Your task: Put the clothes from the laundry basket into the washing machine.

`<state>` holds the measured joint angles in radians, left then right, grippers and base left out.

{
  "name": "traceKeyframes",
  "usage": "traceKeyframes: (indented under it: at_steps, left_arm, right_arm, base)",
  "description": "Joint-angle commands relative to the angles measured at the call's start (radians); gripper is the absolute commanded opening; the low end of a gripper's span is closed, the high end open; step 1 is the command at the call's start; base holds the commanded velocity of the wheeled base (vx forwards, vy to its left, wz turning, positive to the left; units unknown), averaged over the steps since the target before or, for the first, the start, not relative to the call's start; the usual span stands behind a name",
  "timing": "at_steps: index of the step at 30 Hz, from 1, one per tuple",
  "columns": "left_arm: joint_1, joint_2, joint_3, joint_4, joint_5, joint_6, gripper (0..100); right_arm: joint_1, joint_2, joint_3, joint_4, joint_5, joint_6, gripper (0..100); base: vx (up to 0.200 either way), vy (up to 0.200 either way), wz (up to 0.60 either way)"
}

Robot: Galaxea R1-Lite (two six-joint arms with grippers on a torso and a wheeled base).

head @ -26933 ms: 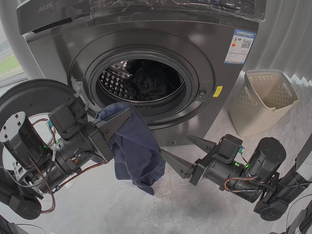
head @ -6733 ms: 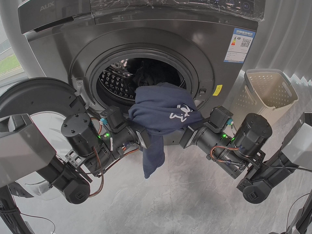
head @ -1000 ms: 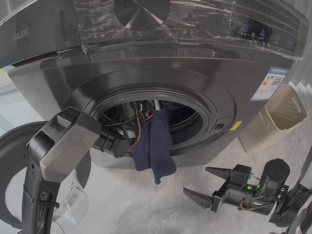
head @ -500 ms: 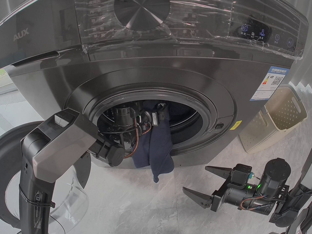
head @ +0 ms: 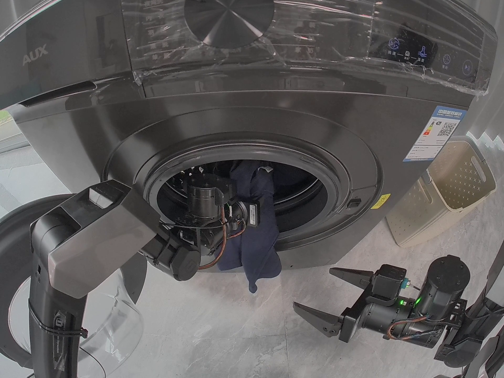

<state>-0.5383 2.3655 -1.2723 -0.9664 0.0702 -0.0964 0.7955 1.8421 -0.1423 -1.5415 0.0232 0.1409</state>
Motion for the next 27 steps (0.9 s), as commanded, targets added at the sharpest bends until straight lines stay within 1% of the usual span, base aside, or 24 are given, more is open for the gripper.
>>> traceKeyframes:
  at_steps: [1, 2, 4, 6, 9, 15, 16, 20, 24, 27]
  left_arm:
    - [0.001, 0.029, -0.068, -0.002, 0.005, -0.006, 0]
    - [0.001, 0.032, -0.085, -0.006, 0.011, -0.008, 0]
    - [0.006, 0.049, -0.137, -0.018, 0.023, -0.020, 0]
    - [0.009, 0.063, -0.194, -0.045, 0.046, -0.032, 0]
    - [0.012, 0.084, -0.275, -0.060, 0.065, -0.040, 0]
    - [0.014, 0.086, -0.272, -0.074, 0.068, -0.039, 0]
    - [0.014, 0.086, -0.266, -0.077, 0.068, -0.039, 100]
    - [0.012, 0.067, -0.219, -0.069, 0.066, -0.037, 100]
    - [0.000, -0.012, -0.084, -0.018, 0.045, -0.036, 100]
    - [-0.005, -0.034, -0.036, -0.003, 0.031, -0.034, 100]
  right_arm:
    - [0.001, 0.000, 0.000, 0.000, 0.001, 0.000, 100]
    - [0.001, 0.000, 0.000, 0.000, 0.000, 0.000, 100]
    - [0.001, 0.000, 0.000, 0.000, 0.000, 0.000, 100]
    - [0.001, -0.001, 0.000, 0.000, 0.000, 0.000, 100]
    - [0.001, -0.001, -0.002, 0.000, 0.001, 0.000, 100]
    - [0.002, 0.000, 0.000, 0.000, 0.000, 0.002, 100]
    - [0.002, 0.000, 0.000, 0.000, 0.000, 0.002, 100]
    - [0.001, 0.000, 0.000, 0.000, 0.001, 0.002, 100]
    - [0.002, 0.003, 0.000, 0.000, 0.001, 0.002, 100]
    - [0.005, 0.003, 0.000, 0.000, 0.001, 0.002, 100]
  base:
    - [0.000, 0.000, 0.00]
    - [0.000, 0.000, 0.00]
    - [0.000, 0.000, 0.00]
    - [0.000, 0.000, 0.00]
    - [0.000, 0.000, 0.00]
    - [0.000, 0.000, 0.00]
    - [0.000, 0.000, 0.00]
    - [0.000, 0.000, 0.00]
    - [0.000, 0.000, 0.00]
    - [0.000, 0.000, 0.00]
